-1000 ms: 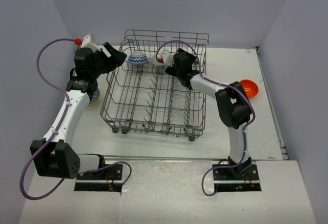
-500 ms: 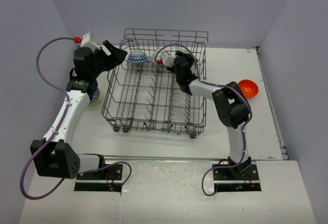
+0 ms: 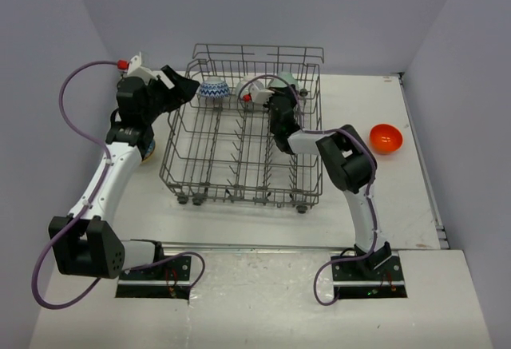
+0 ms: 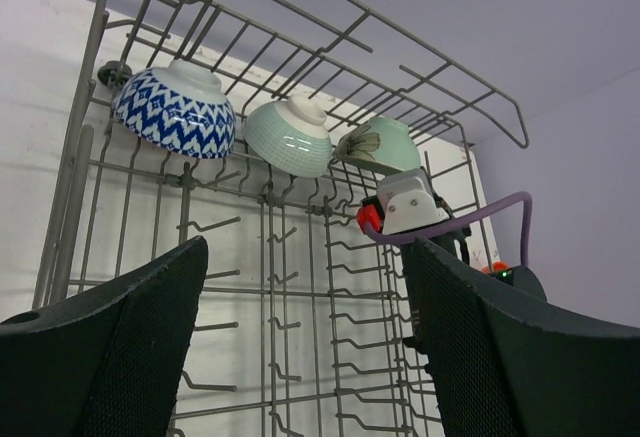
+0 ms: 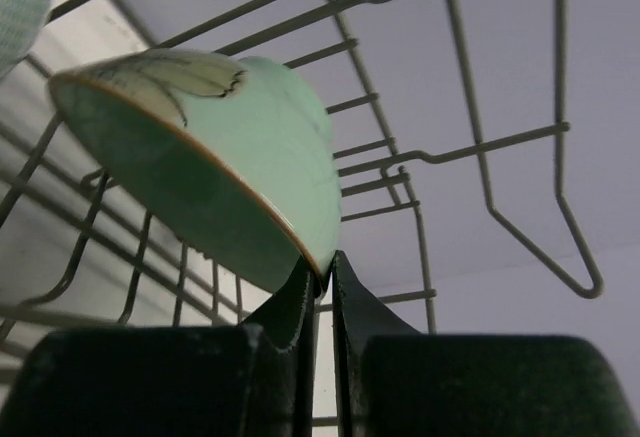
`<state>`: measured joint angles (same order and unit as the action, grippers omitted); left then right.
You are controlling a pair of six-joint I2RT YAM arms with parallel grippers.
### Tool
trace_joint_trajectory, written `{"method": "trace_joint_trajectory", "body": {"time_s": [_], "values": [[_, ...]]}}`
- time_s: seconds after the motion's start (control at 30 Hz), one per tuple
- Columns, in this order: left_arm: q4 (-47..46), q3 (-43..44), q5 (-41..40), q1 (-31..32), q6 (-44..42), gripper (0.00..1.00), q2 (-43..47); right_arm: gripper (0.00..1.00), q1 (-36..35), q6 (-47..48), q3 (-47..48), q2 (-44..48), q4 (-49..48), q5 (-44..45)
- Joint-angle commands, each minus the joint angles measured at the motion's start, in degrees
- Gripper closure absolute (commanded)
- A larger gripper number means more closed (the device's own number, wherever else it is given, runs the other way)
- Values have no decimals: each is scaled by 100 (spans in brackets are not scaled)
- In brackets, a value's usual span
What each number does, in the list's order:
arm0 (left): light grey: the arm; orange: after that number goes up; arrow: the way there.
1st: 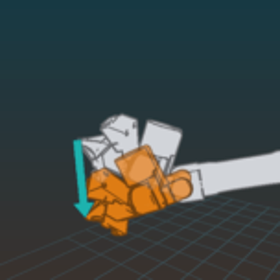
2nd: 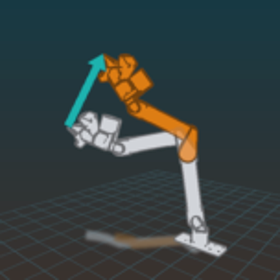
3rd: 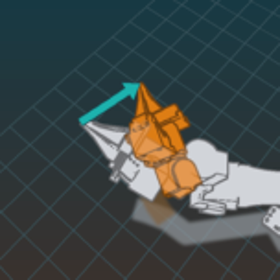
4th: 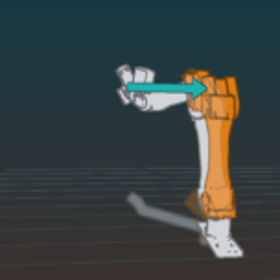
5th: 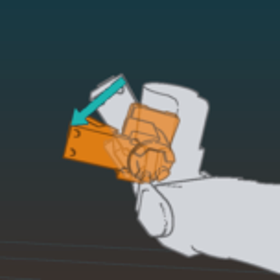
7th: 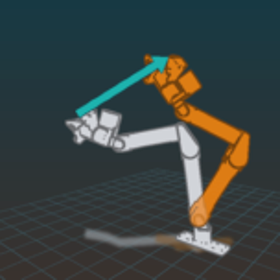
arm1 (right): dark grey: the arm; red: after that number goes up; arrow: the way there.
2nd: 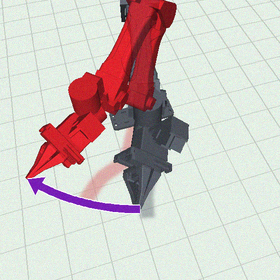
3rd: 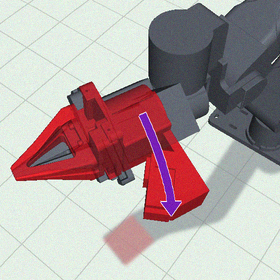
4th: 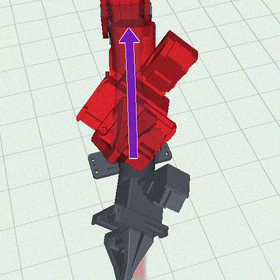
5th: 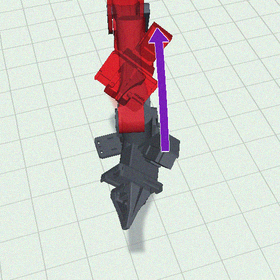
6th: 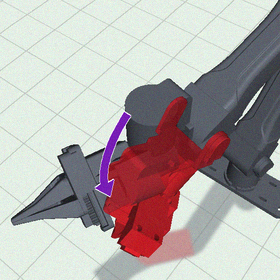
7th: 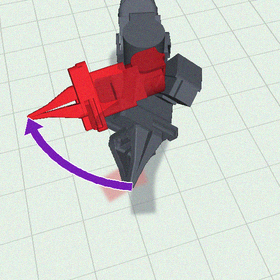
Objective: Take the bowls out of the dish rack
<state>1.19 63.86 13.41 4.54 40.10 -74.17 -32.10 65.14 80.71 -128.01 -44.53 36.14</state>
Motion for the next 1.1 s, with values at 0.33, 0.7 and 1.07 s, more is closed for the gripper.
{"method": "trace_joint_trajectory", "body": {"time_s": [0.33, 0.7, 1.07], "values": [[-998, -435, 110, 118, 271, 18, 113, 100, 19, 974, 279, -533, -2665, 455], [-1367, -909, 22, 118, 315, 18, 157, 100, -341, 1851, 393, -840, -4563, 438], [-902, -603, -75, 126, -89, 18, -185, 100, -771, 2301, 517, -130, -4793, 411]]}}
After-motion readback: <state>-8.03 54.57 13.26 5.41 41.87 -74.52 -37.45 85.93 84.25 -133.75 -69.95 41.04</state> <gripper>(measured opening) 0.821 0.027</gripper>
